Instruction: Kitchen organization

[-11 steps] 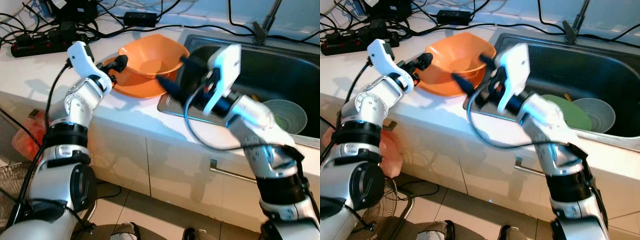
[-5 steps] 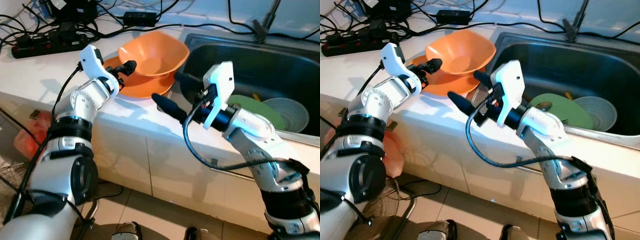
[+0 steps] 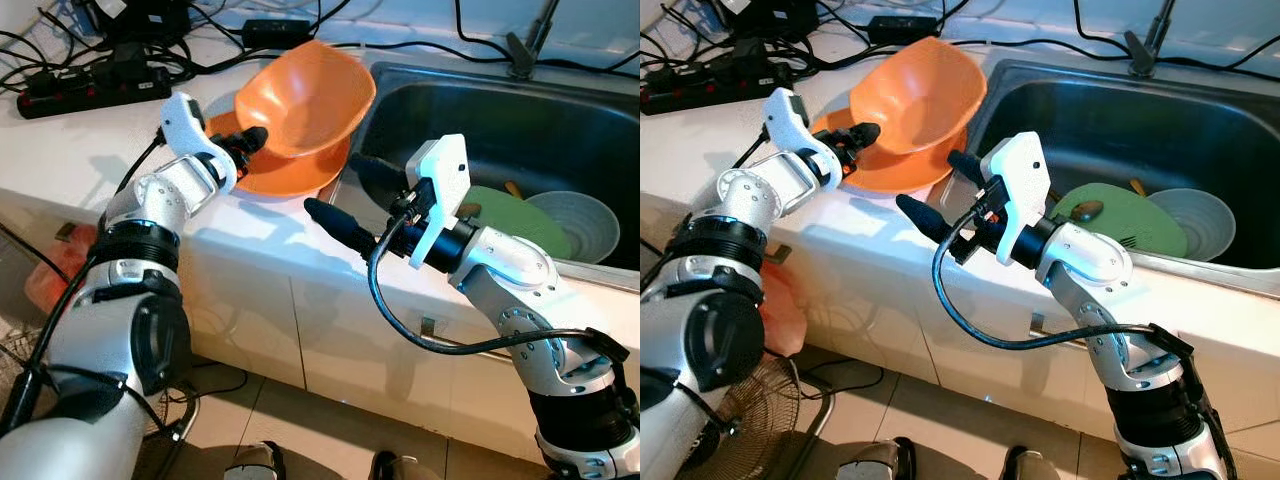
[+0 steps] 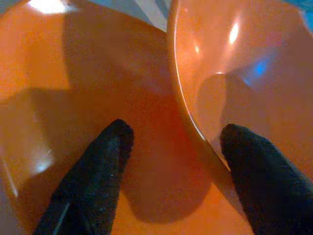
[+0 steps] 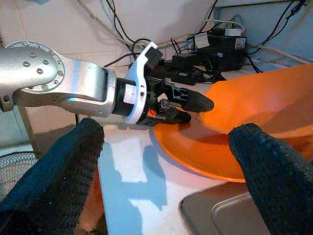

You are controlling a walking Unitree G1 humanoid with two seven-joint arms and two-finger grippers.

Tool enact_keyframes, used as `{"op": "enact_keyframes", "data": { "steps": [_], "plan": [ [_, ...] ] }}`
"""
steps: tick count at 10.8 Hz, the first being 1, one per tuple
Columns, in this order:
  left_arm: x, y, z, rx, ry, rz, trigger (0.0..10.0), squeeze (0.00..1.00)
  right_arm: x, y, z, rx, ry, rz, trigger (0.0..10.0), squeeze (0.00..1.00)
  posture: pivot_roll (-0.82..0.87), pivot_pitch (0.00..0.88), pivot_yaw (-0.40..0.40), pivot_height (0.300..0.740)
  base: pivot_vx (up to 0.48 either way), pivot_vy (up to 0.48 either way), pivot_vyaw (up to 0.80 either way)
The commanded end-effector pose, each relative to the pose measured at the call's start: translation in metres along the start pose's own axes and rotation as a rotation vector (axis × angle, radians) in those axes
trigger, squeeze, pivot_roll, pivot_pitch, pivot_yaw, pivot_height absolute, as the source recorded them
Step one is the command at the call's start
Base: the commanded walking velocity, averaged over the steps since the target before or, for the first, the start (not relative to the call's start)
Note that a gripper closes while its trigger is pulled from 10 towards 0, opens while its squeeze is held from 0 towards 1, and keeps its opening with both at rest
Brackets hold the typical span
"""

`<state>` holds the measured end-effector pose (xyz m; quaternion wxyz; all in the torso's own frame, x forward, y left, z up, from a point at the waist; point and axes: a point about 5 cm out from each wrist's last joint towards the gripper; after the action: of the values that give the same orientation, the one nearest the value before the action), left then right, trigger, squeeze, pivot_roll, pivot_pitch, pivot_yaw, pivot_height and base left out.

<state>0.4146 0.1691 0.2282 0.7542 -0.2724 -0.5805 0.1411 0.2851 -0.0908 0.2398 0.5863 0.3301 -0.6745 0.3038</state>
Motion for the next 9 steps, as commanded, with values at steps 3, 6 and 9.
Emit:
{"op": "enact_keyframes", "data": {
  "steps": [3,6,9],
  "plan": [
    [-0.004,0.003,-0.002,0.018,0.012,0.078,0.0,0.00,-0.002,0.005,-0.001,0.007,0.018,0.010,10.0,0.00,0.03,0.197,0.071,0.740,0.000,0.000,0.00],
    [-0.002,0.005,-0.001,0.010,-0.007,0.132,0.0,0.00,-0.004,0.002,-0.001,-0.006,0.020,0.011,10.0,0.00,0.03,0.192,0.070,0.740,0.000,0.000,0.00],
    [0.012,0.003,0.001,-0.024,-0.110,0.097,0.0,0.00,-0.006,0.000,-0.002,-0.019,0.020,0.010,10.0,0.00,0.04,0.188,0.068,0.740,0.000,0.000,0.00]
  ]
}}
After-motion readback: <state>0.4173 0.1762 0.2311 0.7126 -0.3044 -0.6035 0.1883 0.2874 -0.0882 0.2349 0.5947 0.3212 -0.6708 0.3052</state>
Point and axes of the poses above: a point about 5 cm out from each wrist's last joint towards the gripper, its own z axis pointing back from the gripper into the wrist, its own x axis along the axis of the wrist's last joint, y = z × x, and after that the axes turned 5 degrees about -z, right-handed
